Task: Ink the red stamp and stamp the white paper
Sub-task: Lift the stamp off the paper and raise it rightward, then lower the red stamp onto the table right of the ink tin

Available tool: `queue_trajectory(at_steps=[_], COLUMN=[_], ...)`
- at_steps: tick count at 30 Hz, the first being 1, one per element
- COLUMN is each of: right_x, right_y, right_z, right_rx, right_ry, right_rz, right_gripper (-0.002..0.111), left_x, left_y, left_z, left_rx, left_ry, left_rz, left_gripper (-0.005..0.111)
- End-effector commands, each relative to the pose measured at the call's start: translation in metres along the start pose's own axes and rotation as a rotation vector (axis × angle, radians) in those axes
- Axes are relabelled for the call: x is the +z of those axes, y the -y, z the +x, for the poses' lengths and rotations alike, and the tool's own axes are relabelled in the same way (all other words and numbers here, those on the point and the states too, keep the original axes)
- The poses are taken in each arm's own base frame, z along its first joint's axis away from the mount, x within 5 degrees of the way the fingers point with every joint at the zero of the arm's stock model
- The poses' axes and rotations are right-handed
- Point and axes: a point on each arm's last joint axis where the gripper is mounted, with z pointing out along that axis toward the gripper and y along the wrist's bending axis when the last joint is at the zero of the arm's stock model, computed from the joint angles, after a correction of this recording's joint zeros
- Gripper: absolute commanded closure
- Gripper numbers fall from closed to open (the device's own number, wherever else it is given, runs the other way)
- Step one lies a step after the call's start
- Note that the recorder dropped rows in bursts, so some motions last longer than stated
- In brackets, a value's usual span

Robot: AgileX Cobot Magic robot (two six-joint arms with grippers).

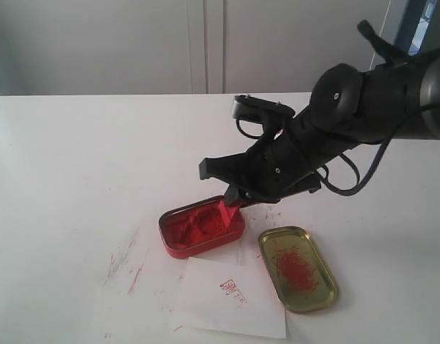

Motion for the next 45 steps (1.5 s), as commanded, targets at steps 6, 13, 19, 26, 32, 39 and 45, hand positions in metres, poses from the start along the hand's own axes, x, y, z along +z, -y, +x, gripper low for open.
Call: queue_trajectory(at_steps=[6, 13, 19, 26, 32, 39, 45], right_x=[-0.016, -0.023, -0.004, 0.035, 0.047, 0.05, 0.051], right_y=[0.035, 0.067, 0.096, 0.116, 0.12, 0.123, 0.124], right_z=[-0.024, -0.031, -0.023, -0.016, -0.015, -0.013, -0.013], right_rx=[0.086, 0.189, 0.251, 0.31, 0.359, 0.368, 0.366], right_ry=[0.137, 0.233, 0.196, 0.163, 0.167, 0.159, 0.16], right_rz=[-0.021, -0.105, -0.239, -0.249, -0.263, -0.255, -0.247], right_gripper=[0.108, 0.108, 0.108, 0.108, 0.108, 0.108, 0.108], left_x=[0.0, 0.0, 0.0, 0.0, 0.0, 0.0, 0.0], left_y=[0.0, 0.0, 0.0, 0.0, 0.0, 0.0, 0.0], left_z=[0.001, 0.001, 0.001, 0.001, 0.001, 0.001, 0.001], left_rx=[-0.002, -0.002, -0.002, -0.002, -0.002, -0.002, -0.002], left_ry=[-0.001, -0.001, -0.001, -0.001, -0.001, -0.001, -0.001], left_rz=[-0.001, -0.001, -0.001, -0.001, -0.001, -0.001, -0.001], left_gripper=[0.107, 0.107, 0.107, 0.107, 0.107, 0.107, 0.107])
